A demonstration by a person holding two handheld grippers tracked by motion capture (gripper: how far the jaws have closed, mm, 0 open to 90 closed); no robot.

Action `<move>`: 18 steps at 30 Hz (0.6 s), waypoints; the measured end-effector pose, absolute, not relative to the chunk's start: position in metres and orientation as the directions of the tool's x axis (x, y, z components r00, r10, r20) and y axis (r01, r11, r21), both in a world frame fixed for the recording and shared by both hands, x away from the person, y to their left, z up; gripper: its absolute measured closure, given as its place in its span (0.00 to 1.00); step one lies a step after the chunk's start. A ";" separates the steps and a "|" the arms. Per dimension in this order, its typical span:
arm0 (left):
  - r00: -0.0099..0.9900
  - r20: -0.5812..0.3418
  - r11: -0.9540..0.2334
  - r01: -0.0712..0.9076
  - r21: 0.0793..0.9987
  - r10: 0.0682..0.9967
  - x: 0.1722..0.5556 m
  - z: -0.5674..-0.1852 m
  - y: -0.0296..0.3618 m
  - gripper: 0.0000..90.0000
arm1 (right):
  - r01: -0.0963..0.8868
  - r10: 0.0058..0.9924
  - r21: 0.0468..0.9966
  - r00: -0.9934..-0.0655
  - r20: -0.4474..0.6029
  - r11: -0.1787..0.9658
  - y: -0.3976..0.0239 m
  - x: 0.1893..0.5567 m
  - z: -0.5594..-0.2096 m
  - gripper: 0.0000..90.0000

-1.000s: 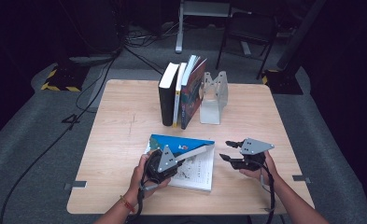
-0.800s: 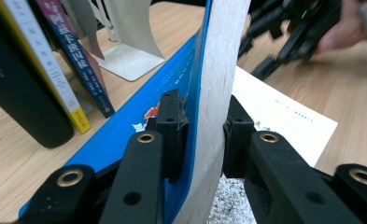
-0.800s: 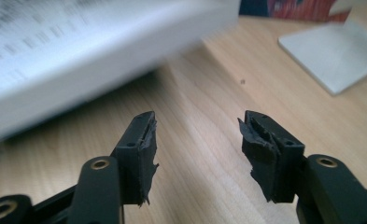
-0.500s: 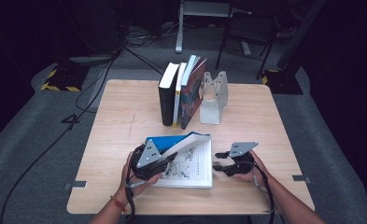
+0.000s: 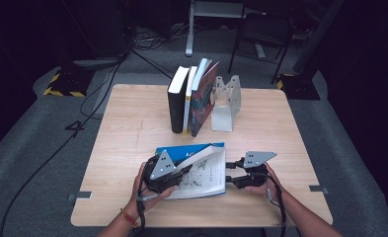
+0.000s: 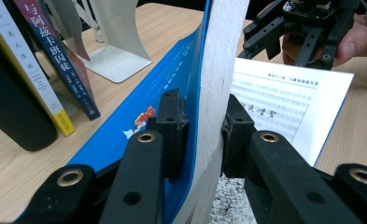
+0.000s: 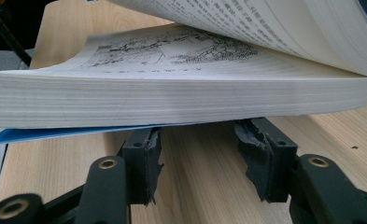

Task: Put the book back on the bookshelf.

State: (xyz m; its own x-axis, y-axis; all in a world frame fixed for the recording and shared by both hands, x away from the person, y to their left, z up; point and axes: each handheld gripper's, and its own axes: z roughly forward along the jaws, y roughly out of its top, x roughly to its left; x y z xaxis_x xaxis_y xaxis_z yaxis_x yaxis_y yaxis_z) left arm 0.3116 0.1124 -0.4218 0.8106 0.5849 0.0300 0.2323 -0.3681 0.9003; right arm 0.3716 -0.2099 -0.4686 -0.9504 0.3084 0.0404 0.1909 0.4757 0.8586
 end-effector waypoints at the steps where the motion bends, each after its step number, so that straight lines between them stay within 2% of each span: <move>1: 0.811 0.030 -0.368 0.232 0.900 0.585 0.312 -0.422 0.112 0.82 | 0.191 0.308 0.859 -0.950 0.040 0.476 -0.210 0.372 -0.469 0.55; 4: 0.813 0.015 -0.356 0.237 0.904 0.581 0.310 -0.422 0.115 0.82 | 0.211 0.326 0.885 -0.943 0.072 0.415 -0.209 0.371 -0.465 0.55; 9: 0.811 -0.007 -0.336 0.250 0.908 0.584 0.314 -0.422 0.114 0.82 | 0.213 0.373 0.900 -0.926 0.062 0.380 -0.206 0.373 -0.459 0.55; 16: 0.828 -0.054 -0.299 0.261 0.918 0.558 0.319 -0.413 0.106 0.82 | 0.183 0.410 0.927 -0.911 0.035 0.327 -0.212 0.373 -0.437 0.55; 18: 0.831 -0.065 -0.321 0.283 0.904 0.552 0.319 -0.410 0.105 0.82 | 0.169 0.412 0.929 -0.911 0.020 0.328 -0.213 0.370 -0.431 0.55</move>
